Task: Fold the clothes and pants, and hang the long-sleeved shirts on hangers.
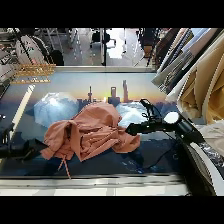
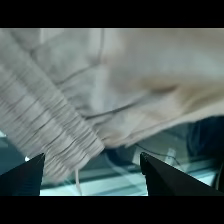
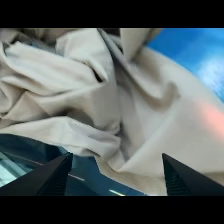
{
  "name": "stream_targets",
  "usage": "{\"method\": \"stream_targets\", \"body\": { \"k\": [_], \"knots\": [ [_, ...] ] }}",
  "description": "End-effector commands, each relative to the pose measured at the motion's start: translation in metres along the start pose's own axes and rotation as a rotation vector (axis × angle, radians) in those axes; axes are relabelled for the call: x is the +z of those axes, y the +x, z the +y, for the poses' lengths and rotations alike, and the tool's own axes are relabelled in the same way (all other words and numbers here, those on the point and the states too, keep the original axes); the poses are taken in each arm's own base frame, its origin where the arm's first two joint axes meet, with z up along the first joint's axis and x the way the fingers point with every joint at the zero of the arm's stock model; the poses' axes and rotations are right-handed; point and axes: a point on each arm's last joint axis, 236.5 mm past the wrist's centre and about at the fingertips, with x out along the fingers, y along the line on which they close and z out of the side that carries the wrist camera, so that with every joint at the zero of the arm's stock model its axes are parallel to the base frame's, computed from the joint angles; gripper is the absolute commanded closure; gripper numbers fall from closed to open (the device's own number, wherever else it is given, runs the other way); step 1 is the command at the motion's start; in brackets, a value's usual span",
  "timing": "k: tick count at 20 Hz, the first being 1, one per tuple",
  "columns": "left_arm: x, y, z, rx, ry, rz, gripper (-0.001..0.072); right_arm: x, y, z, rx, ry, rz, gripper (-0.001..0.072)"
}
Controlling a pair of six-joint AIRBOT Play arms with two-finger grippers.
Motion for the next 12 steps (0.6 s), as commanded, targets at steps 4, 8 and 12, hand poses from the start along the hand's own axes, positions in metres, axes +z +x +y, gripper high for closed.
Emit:
{"method": "stream_targets", "body": {
  "k": [4,8,12],
  "knots": [
    [-0.01,0.023,0.024,0.043,-0.033,-0.091,0.0061,-0.009,-0.015,-0.019,0.007,0.039,0.033,0.0085],
    [0.022,0.018,-0.002,-0.066,-0.013,-0.23,0.0272,-0.022,-0.009,-0.029,-0.013,0.039,0.076,0.0085],
    [0.035,0.014,-0.001,-0.064,-0.004,-0.286,0.0697,-0.059,0.011,-0.052,-0.081,0.066,0.161,0.0087]
  ]
}}
